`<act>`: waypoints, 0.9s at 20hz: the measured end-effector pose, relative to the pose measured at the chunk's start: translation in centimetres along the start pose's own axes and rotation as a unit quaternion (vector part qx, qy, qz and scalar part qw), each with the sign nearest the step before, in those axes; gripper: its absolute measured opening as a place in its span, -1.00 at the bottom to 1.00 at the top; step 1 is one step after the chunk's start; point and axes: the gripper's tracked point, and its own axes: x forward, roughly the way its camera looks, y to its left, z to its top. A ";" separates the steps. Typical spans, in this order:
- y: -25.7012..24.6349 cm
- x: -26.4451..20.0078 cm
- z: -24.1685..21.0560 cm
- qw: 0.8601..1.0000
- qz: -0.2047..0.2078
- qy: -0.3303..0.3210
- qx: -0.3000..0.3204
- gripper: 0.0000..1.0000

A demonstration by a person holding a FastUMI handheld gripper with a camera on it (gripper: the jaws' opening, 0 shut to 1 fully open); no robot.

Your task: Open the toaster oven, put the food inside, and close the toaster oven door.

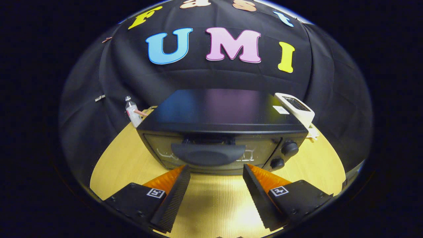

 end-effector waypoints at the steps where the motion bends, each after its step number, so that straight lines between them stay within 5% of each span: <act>1: -0.2 -0.2 0.7 1.000 0.001 -0.011 -0.001 0.98; 9: -0.5 -6.3 5.4 0.993 0.021 -0.103 0.055 0.97; 18: -6.3 -14.1 9.9 0.983 -0.021 -0.173 0.061 0.96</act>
